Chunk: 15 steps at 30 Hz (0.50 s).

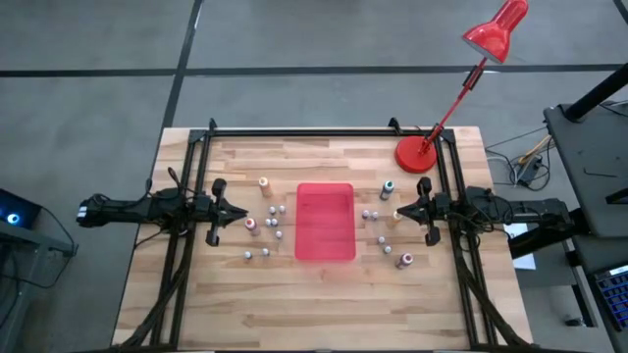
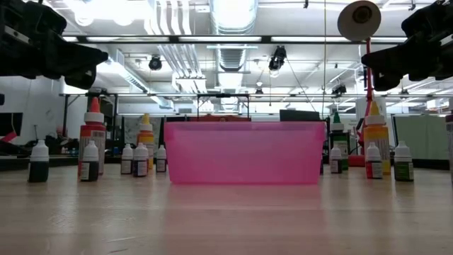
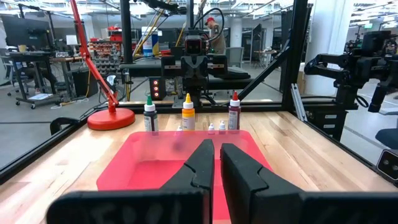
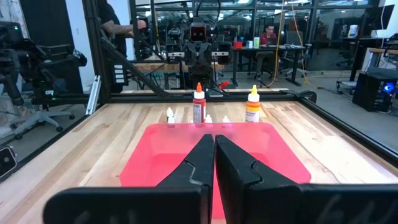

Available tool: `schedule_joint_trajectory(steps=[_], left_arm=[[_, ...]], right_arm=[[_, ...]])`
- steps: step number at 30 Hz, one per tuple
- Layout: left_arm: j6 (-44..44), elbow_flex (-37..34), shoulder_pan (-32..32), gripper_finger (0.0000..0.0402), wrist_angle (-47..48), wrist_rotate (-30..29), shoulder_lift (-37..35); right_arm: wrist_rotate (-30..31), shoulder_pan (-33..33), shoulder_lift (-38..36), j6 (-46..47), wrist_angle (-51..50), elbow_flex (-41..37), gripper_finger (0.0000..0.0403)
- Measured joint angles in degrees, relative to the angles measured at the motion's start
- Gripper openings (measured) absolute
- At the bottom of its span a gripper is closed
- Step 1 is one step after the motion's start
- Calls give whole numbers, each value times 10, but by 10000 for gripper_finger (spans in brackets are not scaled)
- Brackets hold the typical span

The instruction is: Pick & Place food coloring

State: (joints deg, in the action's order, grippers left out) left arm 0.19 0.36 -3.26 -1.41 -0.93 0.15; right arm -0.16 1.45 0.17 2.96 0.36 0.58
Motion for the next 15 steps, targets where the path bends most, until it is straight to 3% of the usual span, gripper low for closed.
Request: schedule_joint_trajectory(steps=[15], left_arm=[[0,0,0,3,0,0,0]], right_arm=[[2,0,0,-77,1,0,9]])
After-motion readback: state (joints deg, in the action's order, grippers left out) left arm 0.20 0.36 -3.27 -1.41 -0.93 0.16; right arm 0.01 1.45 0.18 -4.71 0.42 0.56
